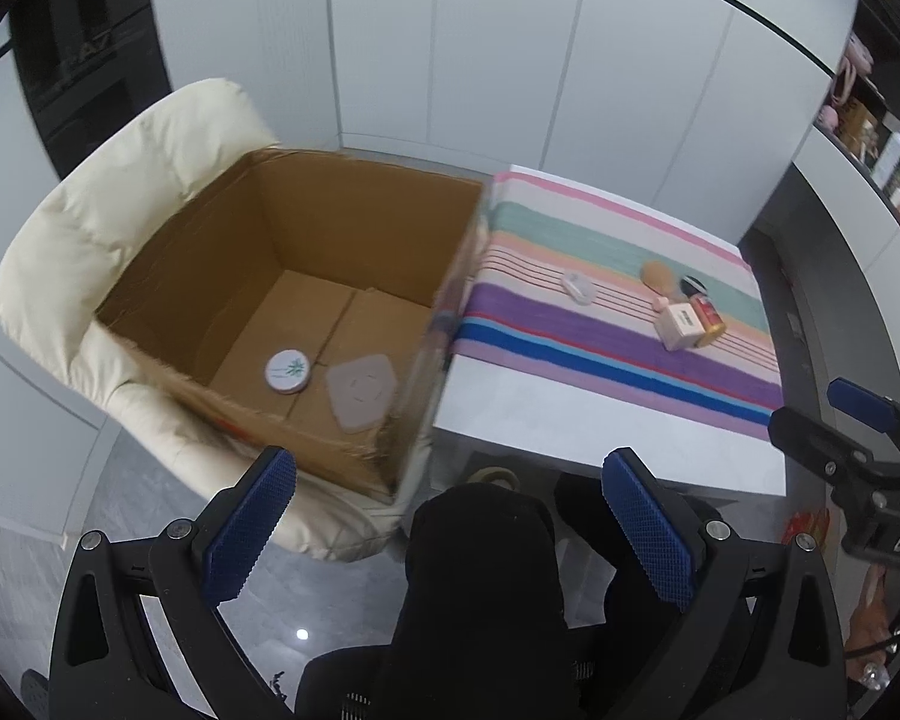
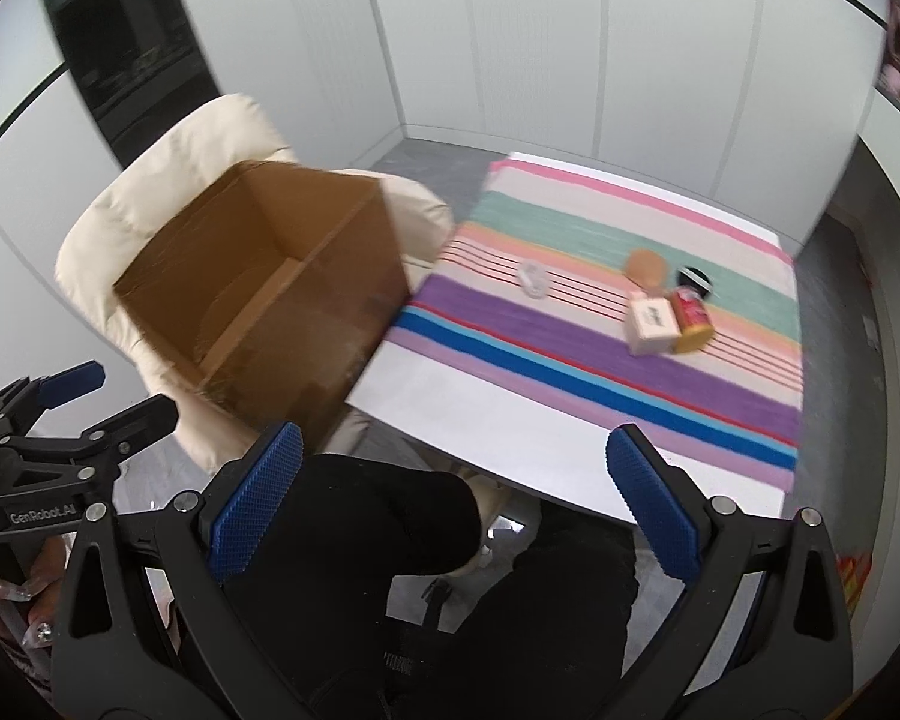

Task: Organize objects
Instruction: 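Withdraw both tools from the box back toward the table, then grasp the white barcode box with the right tool while the left tool grasps the clear oval case, then lift the white box with the right tool while the left tool lifts the clear case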

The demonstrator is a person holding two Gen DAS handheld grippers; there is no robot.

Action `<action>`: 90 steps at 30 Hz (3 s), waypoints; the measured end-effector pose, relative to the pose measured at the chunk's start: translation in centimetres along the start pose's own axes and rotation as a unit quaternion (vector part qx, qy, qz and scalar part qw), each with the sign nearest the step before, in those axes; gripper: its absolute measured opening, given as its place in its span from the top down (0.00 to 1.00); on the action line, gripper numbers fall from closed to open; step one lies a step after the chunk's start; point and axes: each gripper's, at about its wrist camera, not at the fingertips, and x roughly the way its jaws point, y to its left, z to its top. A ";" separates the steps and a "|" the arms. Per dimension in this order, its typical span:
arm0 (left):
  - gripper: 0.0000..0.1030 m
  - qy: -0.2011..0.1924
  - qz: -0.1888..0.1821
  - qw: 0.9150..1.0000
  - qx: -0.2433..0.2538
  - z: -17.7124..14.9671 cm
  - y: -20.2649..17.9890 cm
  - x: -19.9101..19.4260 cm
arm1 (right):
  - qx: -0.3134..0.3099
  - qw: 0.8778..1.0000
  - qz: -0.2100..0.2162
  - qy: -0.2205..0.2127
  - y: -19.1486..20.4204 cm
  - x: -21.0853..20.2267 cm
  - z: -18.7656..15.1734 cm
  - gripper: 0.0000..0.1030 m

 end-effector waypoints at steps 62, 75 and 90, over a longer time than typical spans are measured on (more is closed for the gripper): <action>0.02 0.064 -0.070 0.990 0.107 11.0 -16.8 37.2 | 0.111 0.988 -0.101 0.018 -20.2 30.6 3.1 0.12; 0.38 0.005 -0.046 0.988 0.146 13.5 -20.7 39.9 | 0.104 0.985 -0.139 -0.013 -20.8 30.1 3.0 0.47; 0.60 -0.002 -0.048 0.986 0.157 12.2 -21.4 38.6 | 0.104 0.985 -0.139 -0.017 -20.4 29.9 2.8 0.48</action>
